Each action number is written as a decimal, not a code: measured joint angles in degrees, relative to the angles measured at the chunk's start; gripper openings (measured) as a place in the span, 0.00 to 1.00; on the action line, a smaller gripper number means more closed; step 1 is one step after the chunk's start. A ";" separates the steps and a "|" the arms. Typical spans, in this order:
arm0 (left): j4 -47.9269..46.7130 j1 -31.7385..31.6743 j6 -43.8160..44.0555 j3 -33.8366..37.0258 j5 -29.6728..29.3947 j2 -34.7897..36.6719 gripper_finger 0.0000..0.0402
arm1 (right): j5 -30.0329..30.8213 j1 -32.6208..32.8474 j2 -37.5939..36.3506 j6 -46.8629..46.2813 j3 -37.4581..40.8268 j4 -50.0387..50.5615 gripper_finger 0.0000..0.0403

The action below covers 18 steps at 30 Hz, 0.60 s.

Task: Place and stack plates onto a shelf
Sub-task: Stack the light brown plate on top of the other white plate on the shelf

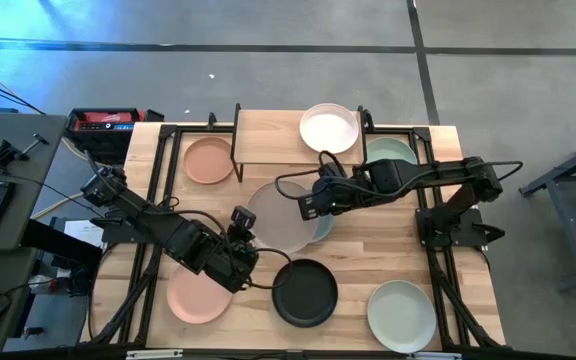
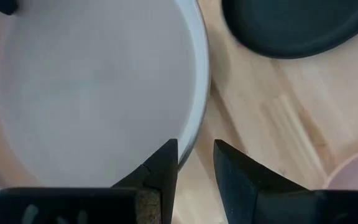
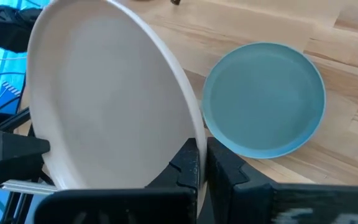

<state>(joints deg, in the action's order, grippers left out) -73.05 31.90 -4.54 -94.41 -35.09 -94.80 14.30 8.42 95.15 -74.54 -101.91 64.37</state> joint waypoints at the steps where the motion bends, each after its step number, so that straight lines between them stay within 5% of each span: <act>1: -0.07 -0.01 -0.02 0.00 -0.76 0.00 0.22 | -0.31 -0.23 0.00 0.00 0.00 0.08 0.00; 12: -0.78 0.04 -1.59 0.02 -3.91 0.00 0.22 | -2.07 -0.06 -0.02 -0.06 0.00 0.14 0.00; 18: -0.79 0.00 -1.53 0.02 -0.01 0.00 0.22 | -2.41 0.85 -0.02 -0.47 0.00 -0.37 0.00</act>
<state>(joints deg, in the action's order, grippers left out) -73.84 31.90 -6.07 -94.39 -35.10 -94.80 11.90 9.26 95.13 -75.01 -101.91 64.00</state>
